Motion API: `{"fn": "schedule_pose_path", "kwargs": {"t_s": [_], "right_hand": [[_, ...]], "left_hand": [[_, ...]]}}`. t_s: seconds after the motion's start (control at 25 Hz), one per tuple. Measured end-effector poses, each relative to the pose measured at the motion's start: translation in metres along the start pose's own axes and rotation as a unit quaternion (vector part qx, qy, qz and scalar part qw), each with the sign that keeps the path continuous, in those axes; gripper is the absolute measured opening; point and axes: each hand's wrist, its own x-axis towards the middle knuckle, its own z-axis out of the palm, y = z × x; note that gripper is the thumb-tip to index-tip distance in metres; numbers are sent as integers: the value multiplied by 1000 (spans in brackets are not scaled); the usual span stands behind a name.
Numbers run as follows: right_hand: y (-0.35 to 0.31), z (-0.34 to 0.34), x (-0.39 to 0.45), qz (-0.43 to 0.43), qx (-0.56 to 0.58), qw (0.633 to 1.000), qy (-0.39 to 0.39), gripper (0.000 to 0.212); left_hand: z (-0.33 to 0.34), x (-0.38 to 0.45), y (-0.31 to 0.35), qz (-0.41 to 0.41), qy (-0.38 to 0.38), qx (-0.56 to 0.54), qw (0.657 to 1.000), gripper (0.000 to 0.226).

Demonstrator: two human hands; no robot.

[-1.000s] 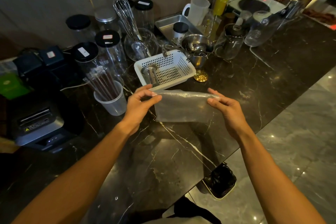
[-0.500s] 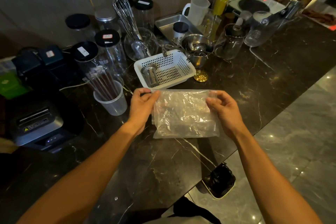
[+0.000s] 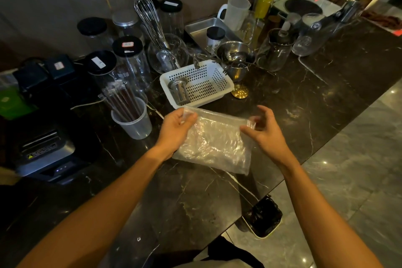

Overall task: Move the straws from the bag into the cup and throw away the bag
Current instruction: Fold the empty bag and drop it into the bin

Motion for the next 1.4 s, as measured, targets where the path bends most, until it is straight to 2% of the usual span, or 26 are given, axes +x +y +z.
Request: {"fn": "schedule_pose_path", "kwargs": {"t_s": [0.08, 0.2, 0.24, 0.32, 0.4, 0.48, 0.52, 0.72, 0.88, 1.0, 1.08, 1.24, 1.32, 1.4], "right_hand": [[-7, 0, 2, -73, -136, 987, -38, 66], [-19, 8, 6, -74, -164, 966, -187, 32], [-20, 11, 7, -66, -152, 963, -211, 19], [-19, 14, 7, -51, -100, 974, -199, 6], [-17, 13, 6, -32, -30, 987, -156, 7], [-13, 13, 4, -12, 46, 991, -126, 8], [-12, 14, 4, -4, 77, 990, -119, 8], [-9, 29, 0, 34, 175, 977, -113, 8], [-5, 29, 0, 44, 151, 981, -117, 10], [-3, 31, -1, 45, 144, 982, -117, 13], [-4, 34, -2, 49, 154, 980, -118, 16], [-3, 34, -2, 66, 196, 970, -126, 17], [1, 35, 0, 71, 206, 967, -129, 14], [4, 36, 0, 76, 208, 965, -138, 12]], "left_hand": [[-2, 3, 3, 34, -53, 93, 994, 16], [2, 3, 13, 41, -146, 128, 980, 13], [3, 3, 15, 37, -156, 119, 980, 13], [-1, 1, 19, 21, -133, 83, 987, 18], [-15, -4, 18, -37, -105, 10, 994, 38], [-29, -10, 10, -120, -118, -78, 983, 61], [-31, -14, 6, -142, -130, -97, 976, 63], [-14, -26, -11, -186, -143, -120, 965, 58], [-13, -25, -13, -171, -79, -103, 977, 36], [-10, -23, -10, -137, -36, -54, 988, 28], [-10, -21, -6, -132, -17, -62, 989, 24], [-14, -23, -2, -217, -117, -186, 951, 39], [-15, -23, -4, -228, -141, -175, 947, 33], [-15, -24, -5, -206, -134, -149, 958, 28]]}}
